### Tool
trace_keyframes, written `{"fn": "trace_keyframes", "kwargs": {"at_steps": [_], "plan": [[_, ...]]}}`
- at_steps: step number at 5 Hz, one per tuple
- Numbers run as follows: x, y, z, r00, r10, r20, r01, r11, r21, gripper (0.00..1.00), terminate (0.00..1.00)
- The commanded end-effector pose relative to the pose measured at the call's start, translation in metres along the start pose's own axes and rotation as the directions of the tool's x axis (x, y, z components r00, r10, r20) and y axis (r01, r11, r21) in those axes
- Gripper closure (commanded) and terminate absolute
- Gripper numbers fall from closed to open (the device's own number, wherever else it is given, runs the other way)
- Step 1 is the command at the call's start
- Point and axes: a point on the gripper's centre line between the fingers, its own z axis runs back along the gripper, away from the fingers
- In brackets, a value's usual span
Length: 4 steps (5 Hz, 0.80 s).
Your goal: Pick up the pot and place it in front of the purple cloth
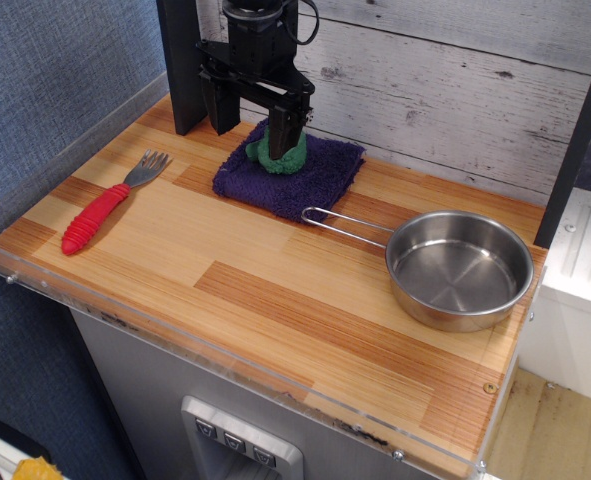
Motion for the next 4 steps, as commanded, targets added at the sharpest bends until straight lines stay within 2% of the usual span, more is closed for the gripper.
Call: {"fn": "trace_keyframes", "kwargs": {"at_steps": [1,2,3,4], "plan": [[0.0,0.0,0.0,1.0,0.0,0.0,0.0,1.0,0.0,0.0,0.0],[0.014,-0.025,-0.008,0.998,-0.063,0.031,0.063,0.998,-0.006,0.0,0.0],[0.03,-0.061,-0.014,0.993,-0.119,0.026,0.118,0.993,0.026,0.0,0.0],[0.037,-0.082,0.0,0.985,-0.169,0.044,0.166,0.984,0.067,0.0,0.0]]}}
